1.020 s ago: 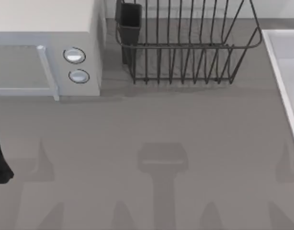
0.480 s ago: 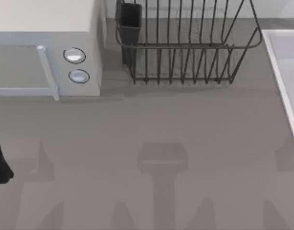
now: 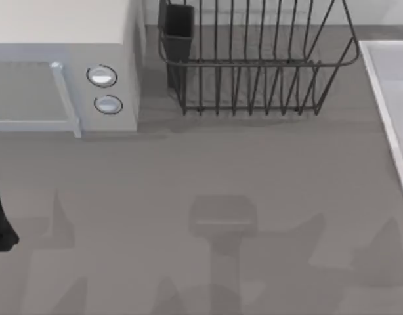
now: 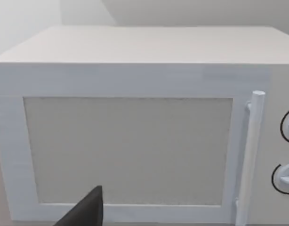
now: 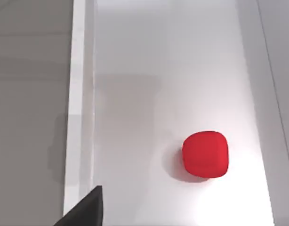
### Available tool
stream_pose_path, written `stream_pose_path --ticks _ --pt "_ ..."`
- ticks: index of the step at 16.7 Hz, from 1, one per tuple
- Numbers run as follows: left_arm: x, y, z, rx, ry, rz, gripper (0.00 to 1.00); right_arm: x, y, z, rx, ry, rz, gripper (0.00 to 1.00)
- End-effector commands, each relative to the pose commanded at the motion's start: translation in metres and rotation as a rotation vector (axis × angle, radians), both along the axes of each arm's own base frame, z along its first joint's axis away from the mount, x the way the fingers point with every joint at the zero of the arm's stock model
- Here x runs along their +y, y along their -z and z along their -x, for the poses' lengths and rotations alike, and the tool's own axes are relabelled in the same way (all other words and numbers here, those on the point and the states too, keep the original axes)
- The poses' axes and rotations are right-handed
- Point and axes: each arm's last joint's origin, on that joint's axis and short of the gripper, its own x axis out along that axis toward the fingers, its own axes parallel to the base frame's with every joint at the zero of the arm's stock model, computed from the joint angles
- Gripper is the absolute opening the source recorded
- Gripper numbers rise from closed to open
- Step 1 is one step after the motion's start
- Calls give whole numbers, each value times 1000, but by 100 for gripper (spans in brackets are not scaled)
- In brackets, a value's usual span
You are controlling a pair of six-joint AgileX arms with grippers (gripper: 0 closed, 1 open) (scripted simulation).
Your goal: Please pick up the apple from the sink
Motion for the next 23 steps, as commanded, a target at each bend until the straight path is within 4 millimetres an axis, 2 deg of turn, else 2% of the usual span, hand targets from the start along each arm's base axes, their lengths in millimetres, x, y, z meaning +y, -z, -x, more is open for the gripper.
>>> stream_pose_path --ticks 3,6,8,10,14,20,23 --pt "0 0 0 0 0 0 100 -23 8 -61 239 11 -17 100" --pt "0 0 0 0 0 0 100 -48 37 -115 454 13 -50 100" --pt "0 0 0 0 0 0 100 -63 62 -142 576 12 -76 100" --pt "0 0 0 0 0 0 100 -76 86 -161 671 9 -100 100" --pt "0 0 0 0 0 0 100 -90 113 -178 770 5 -130 100" --pt "0 0 0 0 0 0 100 -89 116 -180 777 0 -130 100" --pt "0 0 0 0 0 0 100 -90 142 -183 785 1 -132 100"
